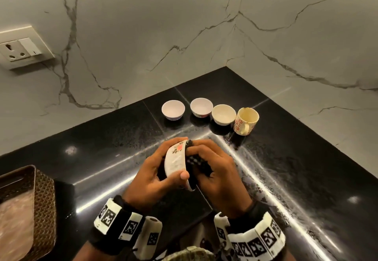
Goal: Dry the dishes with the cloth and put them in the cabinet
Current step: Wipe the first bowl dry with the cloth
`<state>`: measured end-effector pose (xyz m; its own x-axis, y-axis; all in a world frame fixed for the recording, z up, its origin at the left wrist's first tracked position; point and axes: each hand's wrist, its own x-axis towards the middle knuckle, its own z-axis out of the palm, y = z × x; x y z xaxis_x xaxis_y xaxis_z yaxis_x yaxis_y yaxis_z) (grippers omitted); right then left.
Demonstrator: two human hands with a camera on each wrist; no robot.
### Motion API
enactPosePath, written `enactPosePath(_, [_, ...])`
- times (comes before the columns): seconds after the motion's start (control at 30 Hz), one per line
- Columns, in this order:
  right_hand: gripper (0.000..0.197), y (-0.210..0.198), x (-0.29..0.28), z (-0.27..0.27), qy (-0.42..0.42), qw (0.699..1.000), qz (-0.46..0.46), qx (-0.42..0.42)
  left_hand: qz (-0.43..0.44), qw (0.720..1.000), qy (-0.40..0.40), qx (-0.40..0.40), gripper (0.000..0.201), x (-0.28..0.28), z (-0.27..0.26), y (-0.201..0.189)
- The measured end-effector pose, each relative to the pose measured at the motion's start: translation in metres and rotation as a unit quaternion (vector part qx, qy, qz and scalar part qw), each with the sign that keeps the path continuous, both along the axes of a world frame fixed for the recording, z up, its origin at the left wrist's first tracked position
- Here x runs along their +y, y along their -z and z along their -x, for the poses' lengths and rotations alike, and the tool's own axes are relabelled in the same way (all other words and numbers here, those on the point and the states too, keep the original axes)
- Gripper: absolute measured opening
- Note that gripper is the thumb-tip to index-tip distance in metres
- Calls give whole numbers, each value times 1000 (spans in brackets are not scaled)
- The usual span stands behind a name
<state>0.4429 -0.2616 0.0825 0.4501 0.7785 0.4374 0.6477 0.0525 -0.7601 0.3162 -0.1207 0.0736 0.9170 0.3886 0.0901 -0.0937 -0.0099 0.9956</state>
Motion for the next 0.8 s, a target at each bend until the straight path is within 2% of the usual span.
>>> enactPosePath(0.1, [41,-3,-6,6,86,995,45,-6,-17,999,-21,-25,78,0,0,-4])
enactPosePath(0.2, [40,-2,-6,6,94,990,109,3,-56,998,-22,-26,81,3,2,-5])
enactPosePath(0.23, [38,0,-5,6,86,989,117,42,-78,997,-19,-18,83,4,3,-4])
enactPosePath(0.3, [34,4,-5,4,70,978,92,176,-90,996,-16,-6,82,4,3,-1])
enactPosePath(0.37, [34,4,-7,3,56,945,32,320,-61,998,-19,-8,78,5,5,0])
enactPosePath(0.4, [36,3,-9,2,47,932,-3,360,-51,998,-23,-9,77,6,7,0])
enactPosePath(0.43, [39,3,-11,0,41,932,-35,358,-47,999,-25,-8,76,7,8,0])
enactPosePath(0.47, [42,3,-14,-2,42,946,-57,316,-46,999,-25,-7,76,8,9,0])
enactPosePath(0.53, [45,0,-15,-4,39,979,-65,188,-37,999,-20,-14,77,7,9,0])
enactPosePath(0.6, [34,-1,-12,0,5,994,-51,95,-31,999,-18,-28,76,4,6,-2])
enactPosePath(0.63, [28,-2,-12,4,-18,996,-41,83,-34,999,-21,-33,75,4,5,-4])
enactPosePath(0.67, [25,-2,-12,7,-44,994,-31,100,-38,998,-28,-39,74,4,4,-5])
enactPosePath(0.73, [26,-6,-15,11,-79,976,-40,197,-34,997,-37,-52,75,5,5,-7])
enactPosePath(0.77, [20,-8,-16,11,-81,967,-50,237,-29,997,-36,-59,76,6,6,-7])
enactPosePath(0.8, [13,-10,-16,9,-62,968,-51,238,-27,997,-36,-66,77,6,8,-7])
